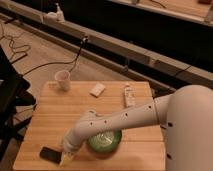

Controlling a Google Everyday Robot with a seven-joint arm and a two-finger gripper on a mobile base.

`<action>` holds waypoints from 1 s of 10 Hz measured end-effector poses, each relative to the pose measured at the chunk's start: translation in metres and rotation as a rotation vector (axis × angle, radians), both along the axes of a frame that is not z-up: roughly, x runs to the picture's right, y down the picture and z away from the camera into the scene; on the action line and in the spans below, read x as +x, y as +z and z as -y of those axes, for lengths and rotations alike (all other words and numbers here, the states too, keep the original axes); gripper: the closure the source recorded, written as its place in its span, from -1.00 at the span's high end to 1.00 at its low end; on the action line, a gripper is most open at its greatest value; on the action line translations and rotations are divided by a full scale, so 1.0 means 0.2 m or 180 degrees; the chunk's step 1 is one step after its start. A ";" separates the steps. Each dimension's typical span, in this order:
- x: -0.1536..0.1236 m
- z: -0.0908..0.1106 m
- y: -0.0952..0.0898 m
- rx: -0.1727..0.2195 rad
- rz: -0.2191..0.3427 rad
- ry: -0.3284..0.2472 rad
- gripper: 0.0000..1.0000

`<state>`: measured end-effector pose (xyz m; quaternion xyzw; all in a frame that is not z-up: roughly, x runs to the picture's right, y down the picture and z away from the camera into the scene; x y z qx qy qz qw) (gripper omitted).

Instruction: Place the eraser on the white sponge

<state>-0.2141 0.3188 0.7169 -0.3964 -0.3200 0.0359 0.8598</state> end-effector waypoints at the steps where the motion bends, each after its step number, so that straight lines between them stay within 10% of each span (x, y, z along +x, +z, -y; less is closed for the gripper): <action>1: -0.01 -0.01 0.01 -0.0013 0.0009 0.0023 0.26; 10: -0.09 -0.10 0.13 -0.0125 0.0016 0.0103 0.18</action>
